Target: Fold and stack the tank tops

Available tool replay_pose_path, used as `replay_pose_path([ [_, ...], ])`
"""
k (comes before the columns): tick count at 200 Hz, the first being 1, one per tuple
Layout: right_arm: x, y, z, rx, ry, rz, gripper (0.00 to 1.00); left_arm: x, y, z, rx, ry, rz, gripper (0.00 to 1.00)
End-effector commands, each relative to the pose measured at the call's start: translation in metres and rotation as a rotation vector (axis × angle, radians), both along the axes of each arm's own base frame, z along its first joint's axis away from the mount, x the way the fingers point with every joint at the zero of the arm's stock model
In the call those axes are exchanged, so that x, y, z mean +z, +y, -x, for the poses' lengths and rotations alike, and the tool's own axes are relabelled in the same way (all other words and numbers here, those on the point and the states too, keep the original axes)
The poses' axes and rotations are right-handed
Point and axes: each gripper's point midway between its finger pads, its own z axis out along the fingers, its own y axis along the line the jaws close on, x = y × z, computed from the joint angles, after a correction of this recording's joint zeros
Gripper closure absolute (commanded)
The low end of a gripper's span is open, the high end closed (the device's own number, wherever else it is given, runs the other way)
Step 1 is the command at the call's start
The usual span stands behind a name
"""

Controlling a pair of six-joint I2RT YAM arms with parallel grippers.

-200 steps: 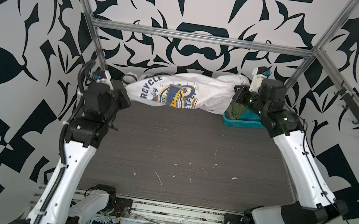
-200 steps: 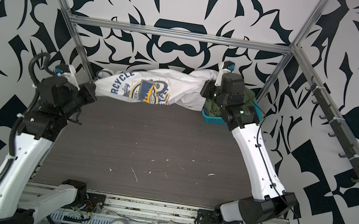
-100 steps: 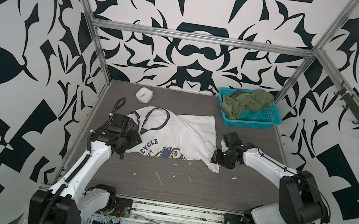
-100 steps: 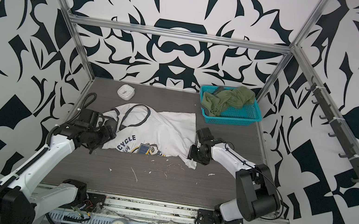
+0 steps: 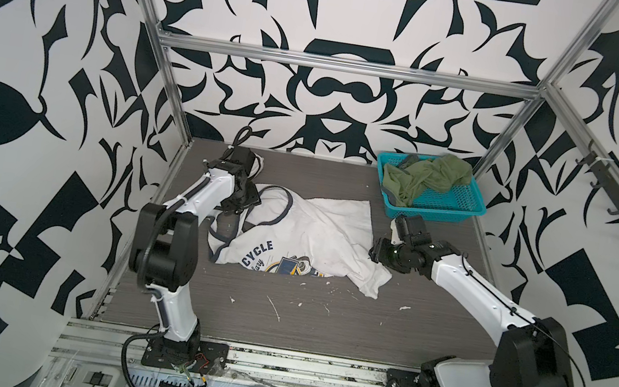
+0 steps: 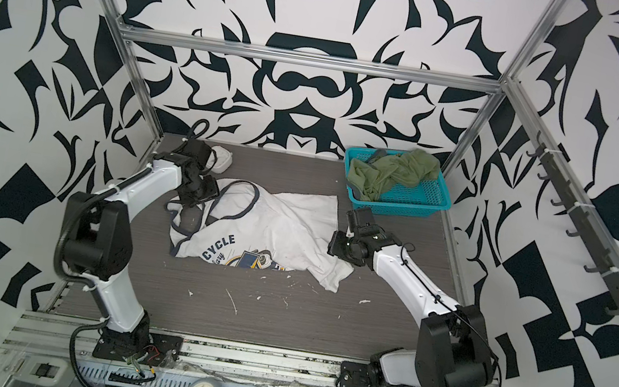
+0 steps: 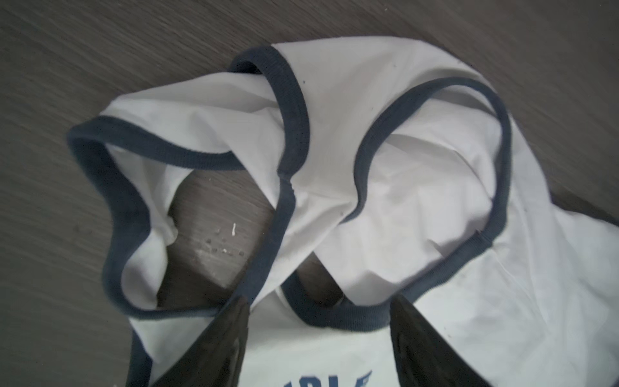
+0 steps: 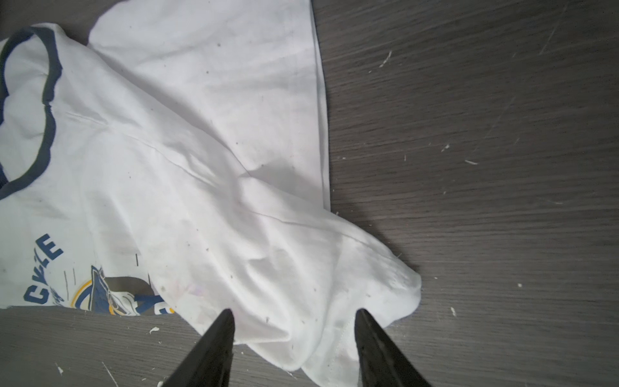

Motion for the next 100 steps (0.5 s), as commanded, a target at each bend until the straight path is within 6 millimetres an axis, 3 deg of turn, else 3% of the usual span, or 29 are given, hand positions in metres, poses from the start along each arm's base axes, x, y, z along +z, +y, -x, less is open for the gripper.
replay_pose_path([
  [1,0.002,-0.003,-0.004,-0.004,-0.029,0.009,0.4,-0.012,0.006,0.002,-0.039,0.1,-0.111,0.33],
  [55,-0.014,0.001,-0.003,-0.001,0.004,-0.003,0.41,-0.025,-0.004,-0.023,-0.125,0.146,-0.332,0.36],
  [100,-0.017,-0.001,-0.003,0.001,0.004,0.014,0.41,-0.033,0.002,-0.021,-0.17,0.245,-0.502,0.38],
])
